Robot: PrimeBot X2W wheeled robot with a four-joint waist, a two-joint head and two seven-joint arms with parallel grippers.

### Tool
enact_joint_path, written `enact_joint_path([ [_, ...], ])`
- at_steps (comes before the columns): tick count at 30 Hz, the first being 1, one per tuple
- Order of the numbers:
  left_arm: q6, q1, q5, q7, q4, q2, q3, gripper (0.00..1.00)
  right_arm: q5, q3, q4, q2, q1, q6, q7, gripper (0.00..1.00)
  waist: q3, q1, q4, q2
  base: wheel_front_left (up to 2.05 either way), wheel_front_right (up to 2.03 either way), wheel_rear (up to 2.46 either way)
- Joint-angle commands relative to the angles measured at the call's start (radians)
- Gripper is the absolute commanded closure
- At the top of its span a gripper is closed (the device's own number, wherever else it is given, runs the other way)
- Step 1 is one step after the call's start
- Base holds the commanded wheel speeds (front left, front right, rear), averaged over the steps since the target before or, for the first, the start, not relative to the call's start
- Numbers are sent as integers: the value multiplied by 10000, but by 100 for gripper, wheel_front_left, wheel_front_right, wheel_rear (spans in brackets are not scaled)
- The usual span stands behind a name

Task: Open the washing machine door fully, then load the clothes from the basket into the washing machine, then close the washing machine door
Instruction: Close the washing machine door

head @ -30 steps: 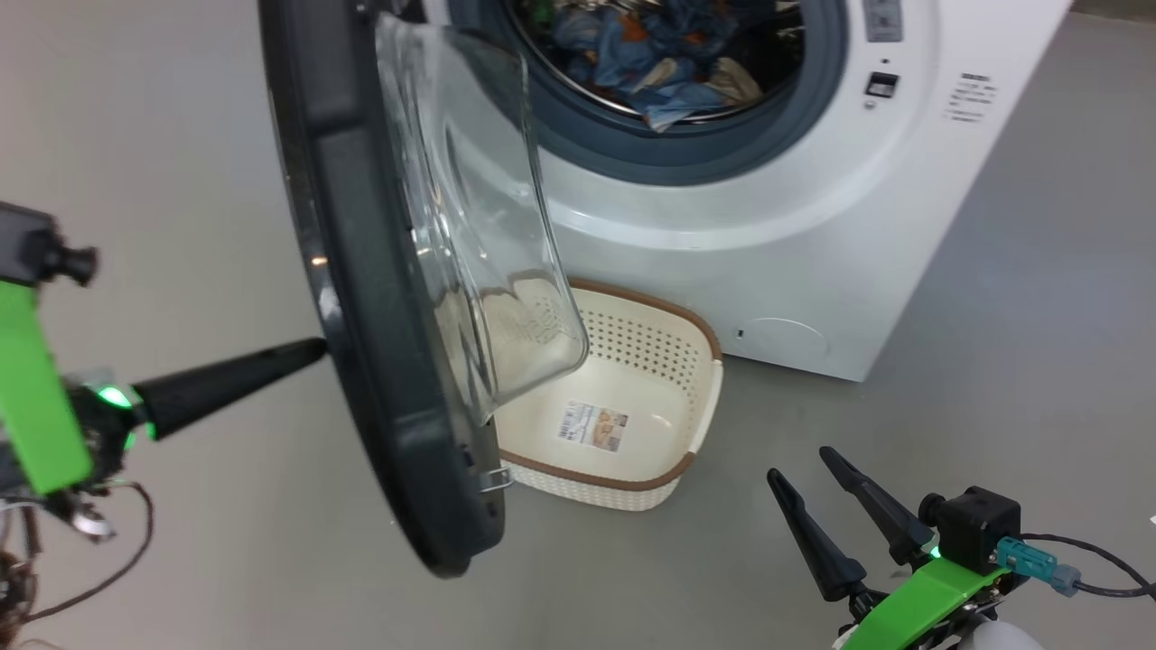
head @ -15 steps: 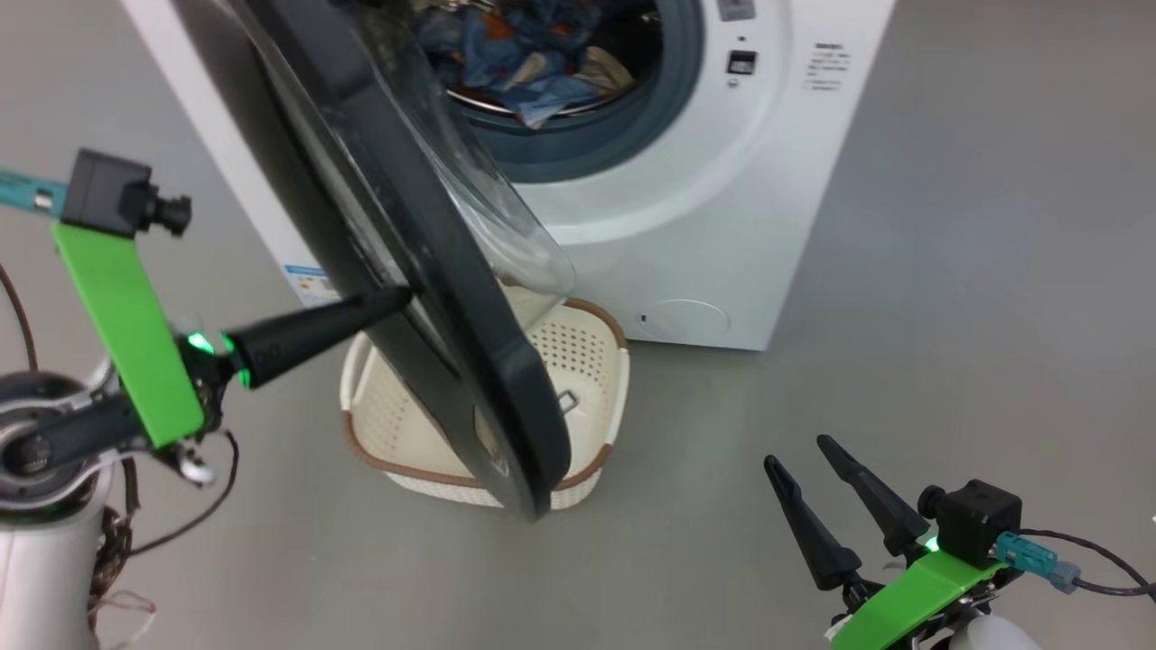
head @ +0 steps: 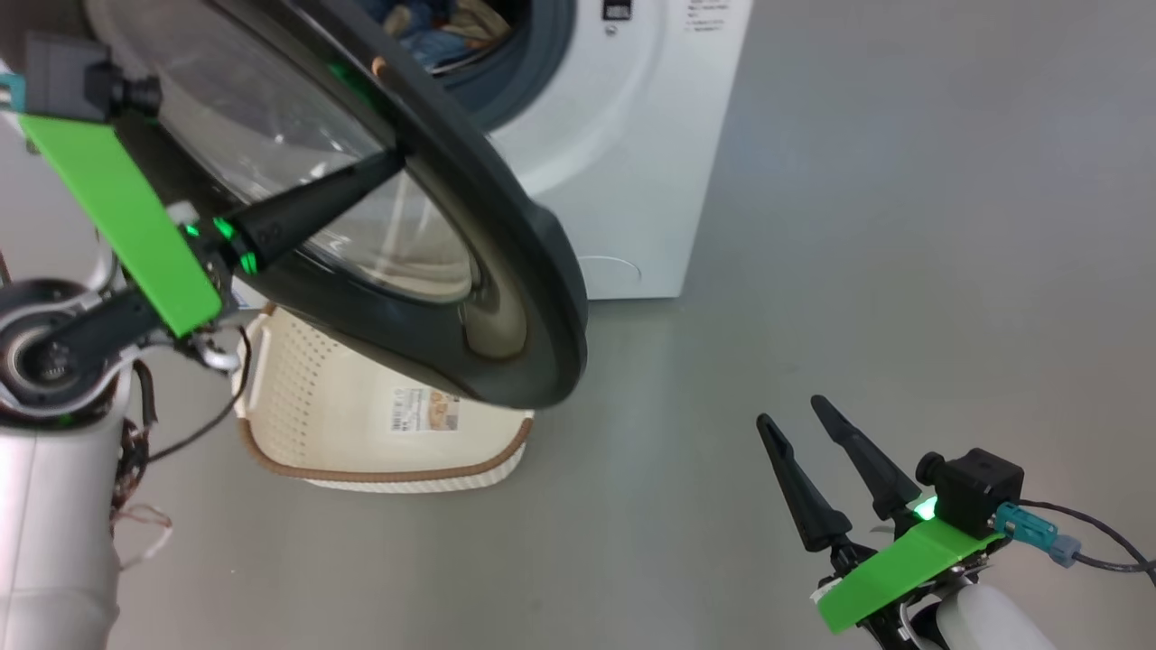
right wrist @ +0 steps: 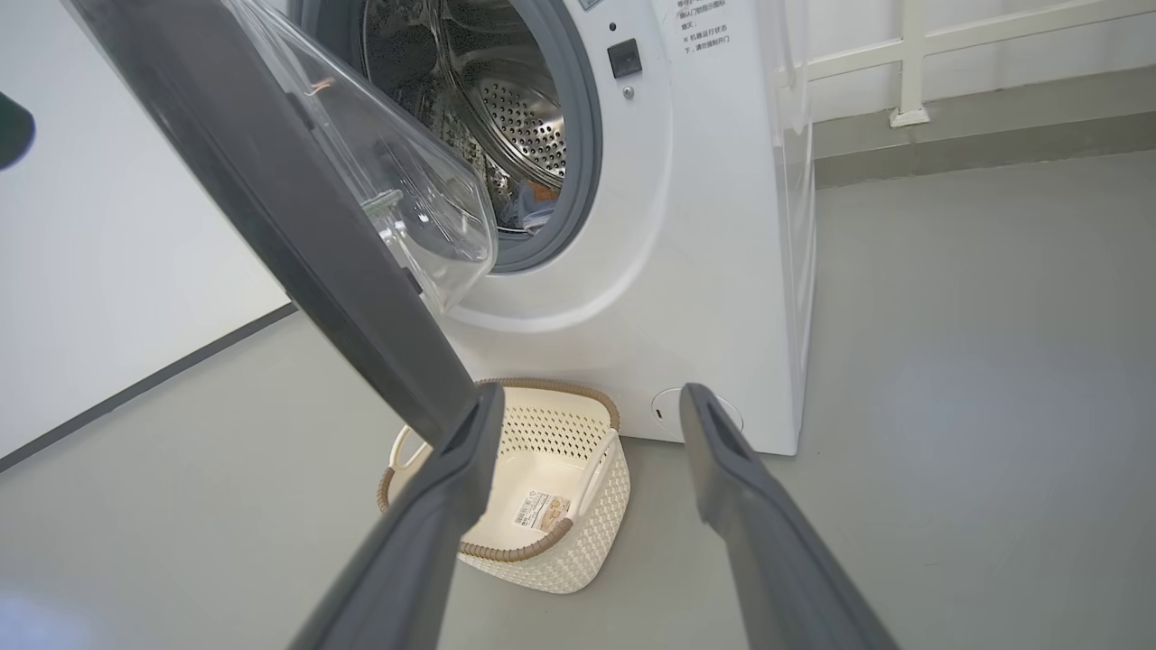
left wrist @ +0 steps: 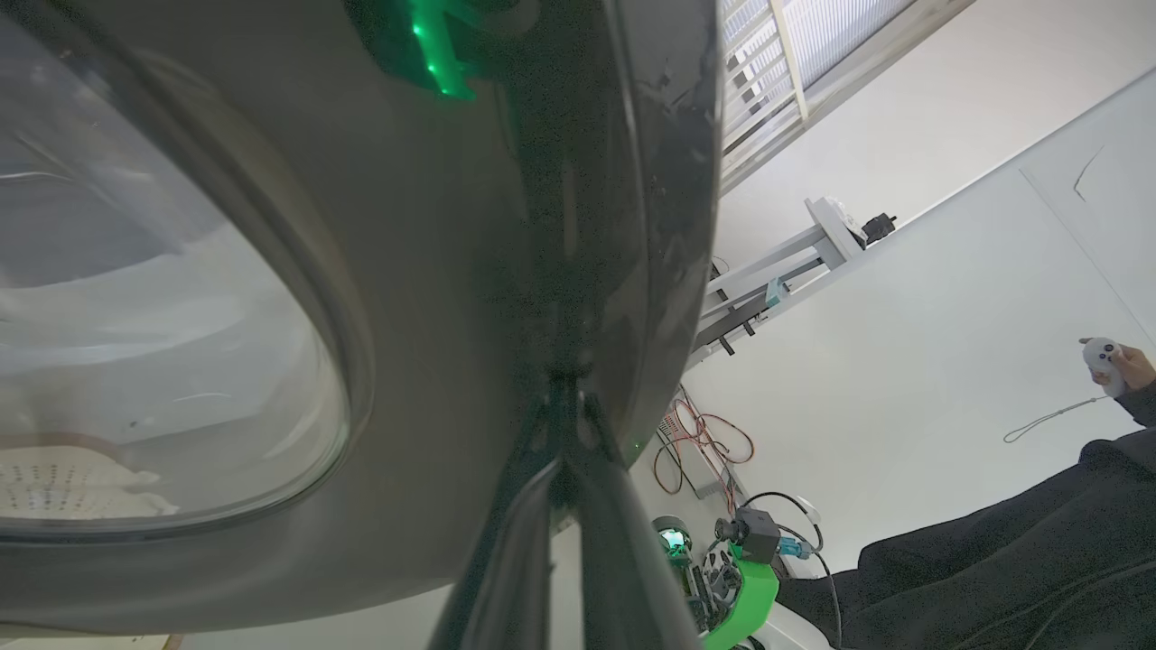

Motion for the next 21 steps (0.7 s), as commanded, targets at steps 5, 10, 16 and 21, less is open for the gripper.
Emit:
enact_joint_path([
  [5, -36, -1020, 390, -707, 227, 395, 193, 100, -125, 23, -282, 158, -311, 16, -48, 0, 633, 1, -701, 0, 0, 0, 0],
  [10, -36, -1621, 622, -1410, 823, 466, 17, 100, -136, -24, -292, 309, -490, 16, -48, 0, 856, 1, -1042, 0, 0, 0, 0],
  [16, -36, -2226, 888, -2285, 1493, 636, -277, 100, -140, -125, -318, 458, -637, 16, -48, 0, 1054, 1, -1417, 0, 0, 0, 0],
  [21, -36, -2762, 1038, -3075, 2080, 830, -452, 100, -147, -184, -349, 576, -738, 16, -48, 0, 1258, 1, -1703, 0, 0, 0, 0],
])
